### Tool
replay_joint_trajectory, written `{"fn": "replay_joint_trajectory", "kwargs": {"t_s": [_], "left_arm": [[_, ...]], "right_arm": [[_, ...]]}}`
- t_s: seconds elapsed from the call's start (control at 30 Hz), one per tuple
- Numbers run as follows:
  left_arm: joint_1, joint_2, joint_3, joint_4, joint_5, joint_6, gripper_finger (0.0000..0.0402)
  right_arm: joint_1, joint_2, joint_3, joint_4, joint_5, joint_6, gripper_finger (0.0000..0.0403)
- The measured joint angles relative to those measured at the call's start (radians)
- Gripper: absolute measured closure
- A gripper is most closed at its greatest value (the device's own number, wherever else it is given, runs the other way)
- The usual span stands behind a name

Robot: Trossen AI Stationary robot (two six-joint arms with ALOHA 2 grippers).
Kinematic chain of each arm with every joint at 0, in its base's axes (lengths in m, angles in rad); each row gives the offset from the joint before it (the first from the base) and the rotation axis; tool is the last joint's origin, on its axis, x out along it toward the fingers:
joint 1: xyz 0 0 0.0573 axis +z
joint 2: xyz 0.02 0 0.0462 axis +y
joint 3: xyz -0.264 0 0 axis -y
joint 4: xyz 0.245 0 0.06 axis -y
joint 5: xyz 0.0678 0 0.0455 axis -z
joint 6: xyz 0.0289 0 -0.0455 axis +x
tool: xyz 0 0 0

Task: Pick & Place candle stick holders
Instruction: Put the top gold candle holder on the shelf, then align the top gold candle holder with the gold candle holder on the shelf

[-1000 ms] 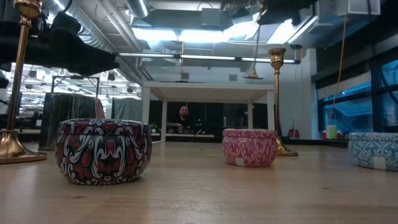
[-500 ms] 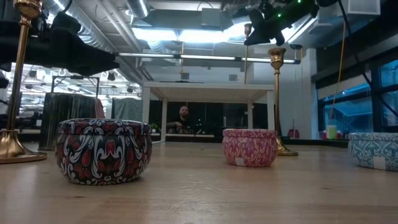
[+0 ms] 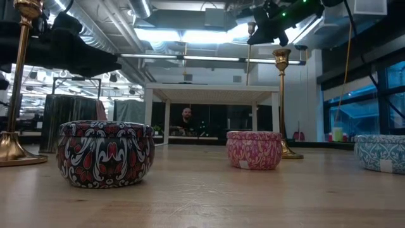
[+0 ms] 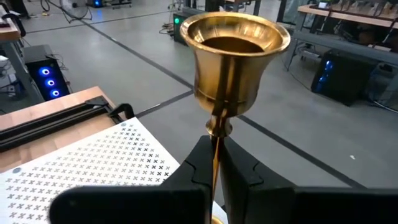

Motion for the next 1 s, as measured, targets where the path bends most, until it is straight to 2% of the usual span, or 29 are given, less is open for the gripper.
{"fn": "replay_joint_trajectory", "kwargs": {"t_s": [0.47, 0.6, 1.0], "left_arm": [[0.000, 0.000, 0.000, 0.000, 0.000, 0.000, 0.0002], [0.000, 0.000, 0.000, 0.000, 0.000, 0.000, 0.0002], [0.000, 0.000, 0.000, 0.000, 0.000, 0.000, 0.0002]], "right_arm": [[-0.008, 0.041, 0.002, 0.034, -0.022, 0.000, 0.0390], [-0.008, 0.040, 0.001, 0.034, -0.023, -0.004, 0.0362], [-0.008, 0.029, 0.000, -0.031, -0.025, 0.000, 0.0241]]}}
